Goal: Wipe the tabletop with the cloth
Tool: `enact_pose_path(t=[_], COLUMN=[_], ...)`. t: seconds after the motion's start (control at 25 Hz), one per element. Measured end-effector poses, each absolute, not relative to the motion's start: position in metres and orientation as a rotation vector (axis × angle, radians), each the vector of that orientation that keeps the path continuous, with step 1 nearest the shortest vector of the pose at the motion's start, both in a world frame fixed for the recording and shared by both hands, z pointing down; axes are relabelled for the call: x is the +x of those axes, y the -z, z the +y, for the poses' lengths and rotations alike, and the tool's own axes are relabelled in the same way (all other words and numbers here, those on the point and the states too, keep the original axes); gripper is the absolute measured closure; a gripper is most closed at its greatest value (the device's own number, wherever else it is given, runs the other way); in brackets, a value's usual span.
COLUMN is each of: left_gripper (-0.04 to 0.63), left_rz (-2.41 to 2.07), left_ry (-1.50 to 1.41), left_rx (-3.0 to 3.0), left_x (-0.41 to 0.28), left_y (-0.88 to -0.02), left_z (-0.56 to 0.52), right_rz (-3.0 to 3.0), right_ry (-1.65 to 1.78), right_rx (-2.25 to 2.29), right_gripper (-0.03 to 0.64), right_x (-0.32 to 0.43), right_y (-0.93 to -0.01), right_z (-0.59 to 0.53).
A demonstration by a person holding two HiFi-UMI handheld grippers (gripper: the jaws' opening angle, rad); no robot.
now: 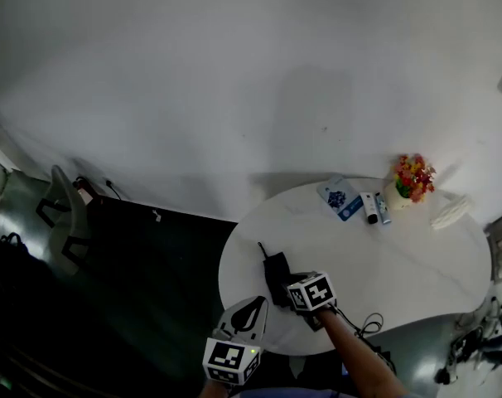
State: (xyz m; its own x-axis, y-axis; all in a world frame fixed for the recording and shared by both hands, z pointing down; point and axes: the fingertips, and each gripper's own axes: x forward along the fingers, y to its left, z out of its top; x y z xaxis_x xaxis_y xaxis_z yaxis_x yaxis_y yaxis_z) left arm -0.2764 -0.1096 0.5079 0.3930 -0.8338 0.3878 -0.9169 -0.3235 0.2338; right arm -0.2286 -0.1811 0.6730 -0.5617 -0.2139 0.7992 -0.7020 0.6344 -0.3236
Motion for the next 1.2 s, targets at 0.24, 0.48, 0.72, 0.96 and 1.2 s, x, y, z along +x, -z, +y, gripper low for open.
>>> enact_pose_path(t=[0.24,0.48,0.72,0.96,1.2], left_gripper=[0.575,0.575,0.575,0.575,0.575], left_rz=[-1.36,-1.268,-1.196,-1.153,-1.125], left_ry=[-0.29,-0.286,-0.31,-0.333,-0.321], left_rx=[2.382,2.427,2.462,2.494,2.5], left_x=[-0.205,-0.13,-0.045,0.035,0.106], left_y=[-0.498,-0.492,-0.493,-0.488,-0.487], left_z=[-0.132,-0.143,-0.149,-0.157,-0.164], right_rz=[-2.064,-2.007,-1.992,-1.993,-1.986], right_ry=[-0.802,-0.786,-0.807,-0.823,-0.823], right_rx=[0.825,0.906,0.954,0.98,1.001], right_gripper=[0.529,0.529,0.529,0.529,0.529], right_x=[-0.15,-0.055,0.036,0.118,0.192], right_y=[-0.671,-0.668,-0.669,-0.669,-0.667], right_z=[-0.197,-0.203,-0.21,-0.216,-0.219])
